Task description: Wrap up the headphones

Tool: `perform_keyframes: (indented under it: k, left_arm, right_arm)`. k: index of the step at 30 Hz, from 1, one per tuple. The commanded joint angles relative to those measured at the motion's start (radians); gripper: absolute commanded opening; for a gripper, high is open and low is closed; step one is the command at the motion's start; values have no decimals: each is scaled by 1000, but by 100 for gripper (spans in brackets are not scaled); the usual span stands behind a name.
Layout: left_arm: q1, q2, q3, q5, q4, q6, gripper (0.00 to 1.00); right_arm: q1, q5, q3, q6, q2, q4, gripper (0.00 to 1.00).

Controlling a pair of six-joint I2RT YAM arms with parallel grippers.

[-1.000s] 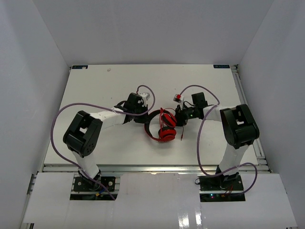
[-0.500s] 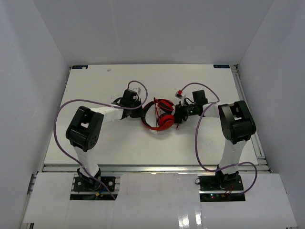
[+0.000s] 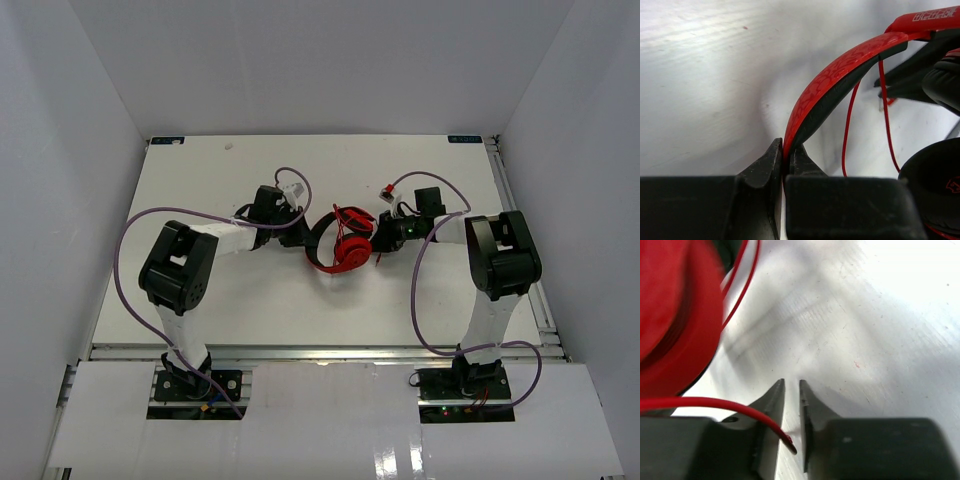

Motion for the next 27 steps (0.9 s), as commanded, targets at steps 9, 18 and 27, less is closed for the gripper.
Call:
perform_keyframes:
  k: [9,18,27]
  left_arm:
    - [0,-73,-15,241,-176,312,0]
    - [-1,-107,23,264,-195,323,0]
    - [16,-173,49,195,16,81,0]
  right_arm:
    - [-11,4,163,-40,-85,-72,8]
    - [-4,36,260,-43,0,-173,8]
    - [-3,-57,123,-2,44,-128,8]
